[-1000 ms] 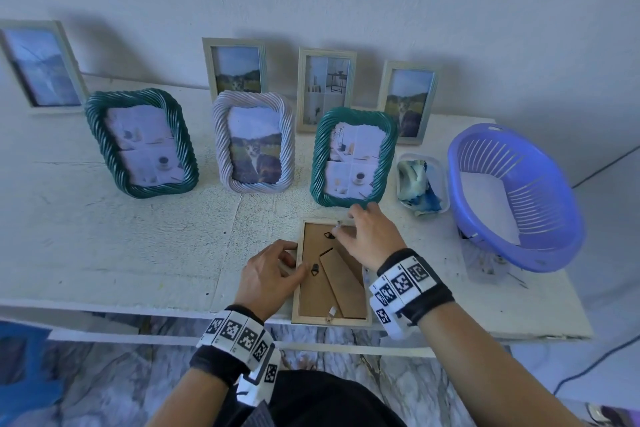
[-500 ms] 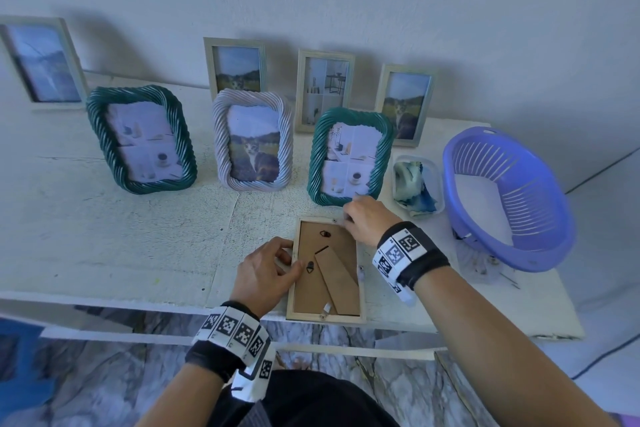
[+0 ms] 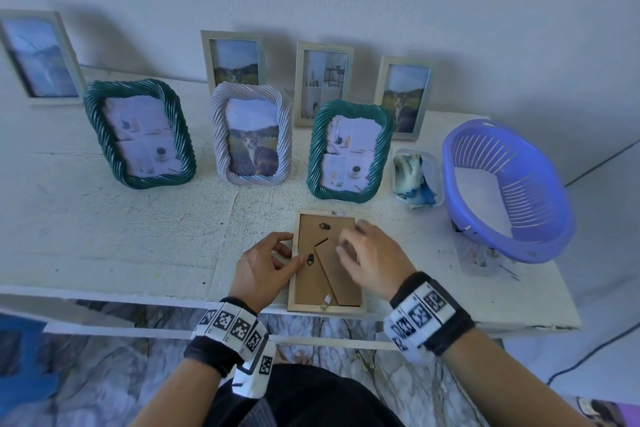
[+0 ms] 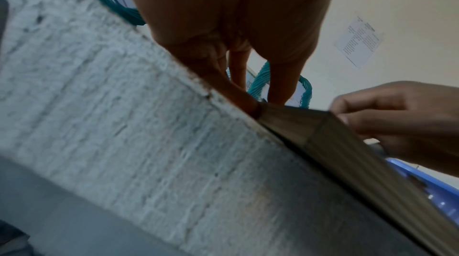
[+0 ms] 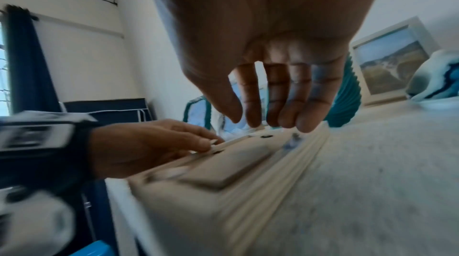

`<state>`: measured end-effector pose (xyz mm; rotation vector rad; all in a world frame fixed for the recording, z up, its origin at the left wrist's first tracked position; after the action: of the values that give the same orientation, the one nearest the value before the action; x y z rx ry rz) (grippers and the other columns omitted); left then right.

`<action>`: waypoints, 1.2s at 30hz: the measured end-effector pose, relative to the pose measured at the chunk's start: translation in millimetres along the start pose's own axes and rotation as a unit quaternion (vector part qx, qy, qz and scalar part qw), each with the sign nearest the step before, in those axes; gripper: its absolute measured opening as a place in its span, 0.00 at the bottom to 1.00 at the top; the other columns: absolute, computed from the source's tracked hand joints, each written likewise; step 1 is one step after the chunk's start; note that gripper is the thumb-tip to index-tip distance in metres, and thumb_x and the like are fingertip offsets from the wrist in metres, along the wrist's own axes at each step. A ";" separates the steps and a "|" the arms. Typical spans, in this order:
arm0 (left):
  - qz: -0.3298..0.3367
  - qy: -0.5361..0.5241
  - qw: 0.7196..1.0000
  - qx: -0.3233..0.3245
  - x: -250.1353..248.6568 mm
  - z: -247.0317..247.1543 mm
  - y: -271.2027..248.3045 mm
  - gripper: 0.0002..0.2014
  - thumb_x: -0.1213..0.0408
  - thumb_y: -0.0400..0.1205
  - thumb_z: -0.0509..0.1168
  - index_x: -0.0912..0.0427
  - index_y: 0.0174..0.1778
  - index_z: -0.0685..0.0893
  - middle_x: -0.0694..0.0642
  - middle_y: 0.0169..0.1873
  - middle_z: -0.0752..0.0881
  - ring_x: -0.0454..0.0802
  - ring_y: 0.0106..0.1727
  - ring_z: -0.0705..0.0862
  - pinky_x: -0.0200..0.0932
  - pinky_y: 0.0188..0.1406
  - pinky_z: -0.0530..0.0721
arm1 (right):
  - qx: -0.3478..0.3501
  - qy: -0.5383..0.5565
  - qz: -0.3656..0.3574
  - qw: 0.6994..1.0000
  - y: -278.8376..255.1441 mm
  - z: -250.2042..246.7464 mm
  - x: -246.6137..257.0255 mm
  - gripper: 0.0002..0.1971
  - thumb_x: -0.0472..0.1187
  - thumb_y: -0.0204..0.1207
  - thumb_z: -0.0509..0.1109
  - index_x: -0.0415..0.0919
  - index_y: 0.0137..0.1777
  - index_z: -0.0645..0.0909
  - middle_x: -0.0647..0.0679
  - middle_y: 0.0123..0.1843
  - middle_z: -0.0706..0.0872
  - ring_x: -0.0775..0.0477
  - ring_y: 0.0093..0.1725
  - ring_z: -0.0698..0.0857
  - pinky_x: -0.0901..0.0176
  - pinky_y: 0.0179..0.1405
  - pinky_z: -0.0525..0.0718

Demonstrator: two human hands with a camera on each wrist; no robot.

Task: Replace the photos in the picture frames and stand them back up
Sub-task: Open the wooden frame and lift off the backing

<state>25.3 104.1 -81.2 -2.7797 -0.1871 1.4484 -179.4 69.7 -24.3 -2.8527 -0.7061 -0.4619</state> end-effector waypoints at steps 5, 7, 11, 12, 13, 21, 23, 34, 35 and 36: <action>0.006 -0.005 1.000 0.002 3.7 1.1 0.1 0.17 0.51 0.76 0.75 0.47 0.59 0.83 0.42 0.40 0.86 0.37 0.34 0.86 0.40 0.39 0.86 | 0.031 -0.006 -0.036 0.999 -46.9 20.9 20.3 0.21 0.58 0.81 0.57 0.45 0.35 0.79 0.56 0.36 0.73 0.56 0.37 0.71 0.70 0.29 0.64; 0.007 -0.001 1.000 -0.002 4.1 0.9 0.3 0.16 0.51 0.76 0.74 0.46 0.59 0.83 0.41 0.40 0.86 0.37 0.34 0.85 0.35 0.37 0.83 | -0.008 -0.028 -0.042 0.999 -52.8 26.4 25.4 0.20 0.60 0.76 0.61 0.46 0.33 0.81 0.57 0.33 0.73 0.55 0.34 0.73 0.68 0.29 0.68; 0.013 0.004 1.000 0.000 4.6 0.9 1.2 0.16 0.50 0.76 0.74 0.45 0.58 0.83 0.41 0.39 0.86 0.36 0.34 0.85 0.29 0.34 0.79 | -0.031 -0.042 -0.041 0.998 -51.8 35.0 35.2 0.17 0.59 0.71 0.64 0.47 0.34 0.83 0.56 0.35 0.76 0.54 0.35 0.78 0.63 0.30 0.78; 0.014 0.004 1.000 0.002 4.5 1.0 1.2 0.16 0.50 0.76 0.74 0.45 0.58 0.83 0.41 0.39 0.86 0.36 0.34 0.85 0.29 0.34 0.79 | -0.031 -0.043 -0.039 0.998 -51.0 37.0 36.8 0.16 0.58 0.70 0.65 0.47 0.34 0.83 0.56 0.35 0.77 0.54 0.36 0.79 0.63 0.30 0.78; 0.013 0.003 1.000 0.002 4.5 1.0 1.3 0.16 0.50 0.76 0.74 0.45 0.58 0.83 0.41 0.39 0.86 0.36 0.34 0.85 0.29 0.35 0.80 | -0.032 -0.040 -0.035 0.998 -50.1 38.5 37.6 0.15 0.57 0.70 0.66 0.47 0.35 0.83 0.56 0.35 0.77 0.54 0.37 0.79 0.62 0.31 0.79; 0.014 -0.009 1.000 0.000 4.8 1.5 1.4 0.16 0.51 0.76 0.75 0.47 0.58 0.84 0.43 0.39 0.86 0.38 0.34 0.85 0.39 0.38 0.85 | -0.023 -0.015 -0.081 0.996 -53.5 49.2 40.9 0.06 0.46 0.76 0.61 0.47 0.43 0.78 0.52 0.43 0.75 0.50 0.45 0.76 0.57 0.40 0.78; 0.012 -0.011 1.000 -0.001 4.7 1.2 1.2 0.16 0.51 0.76 0.75 0.46 0.58 0.84 0.42 0.39 0.86 0.37 0.34 0.85 0.38 0.38 0.84 | -0.016 -0.012 -0.081 0.997 -54.4 47.9 40.6 0.07 0.48 0.77 0.63 0.47 0.43 0.79 0.52 0.43 0.75 0.51 0.45 0.75 0.59 0.41 0.78; 0.015 -0.031 0.999 0.006 5.6 -0.3 -0.4 0.15 0.57 0.77 0.74 0.45 0.59 0.82 0.42 0.40 0.87 0.38 0.33 0.86 0.31 0.37 0.82 | -0.042 -0.127 0.095 0.987 -32.3 29.7 32.2 0.22 0.62 0.70 0.65 0.51 0.60 0.79 0.47 0.46 0.80 0.42 0.45 0.77 0.48 0.41 0.79; 0.017 -0.032 0.999 0.006 5.2 -0.4 -0.5 0.15 0.58 0.77 0.74 0.45 0.59 0.83 0.42 0.40 0.87 0.38 0.33 0.86 0.29 0.36 0.81 | -0.044 -0.125 0.093 0.987 -30.6 30.5 33.8 0.21 0.60 0.70 0.68 0.52 0.59 0.80 0.48 0.45 0.80 0.43 0.44 0.77 0.48 0.41 0.79; 0.019 -0.034 0.999 0.006 4.9 -0.4 -0.6 0.15 0.58 0.77 0.74 0.45 0.59 0.83 0.42 0.40 0.87 0.38 0.33 0.86 0.28 0.35 0.81 | -0.049 -0.120 0.092 0.987 -28.6 31.0 35.4 0.19 0.58 0.69 0.71 0.53 0.58 0.81 0.48 0.45 0.79 0.43 0.44 0.78 0.48 0.41 0.79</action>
<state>28.3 105.3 -84.9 -2.7417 -0.1265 1.5480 -155.4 117.0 -39.1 -3.0620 -0.4583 -0.1317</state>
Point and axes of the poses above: each hand's wrist, its own y-axis towards the middle knuckle, its own z-axis out of the palm, x = y × z, the point moved 2 cm from there along y, towards the middle knuckle
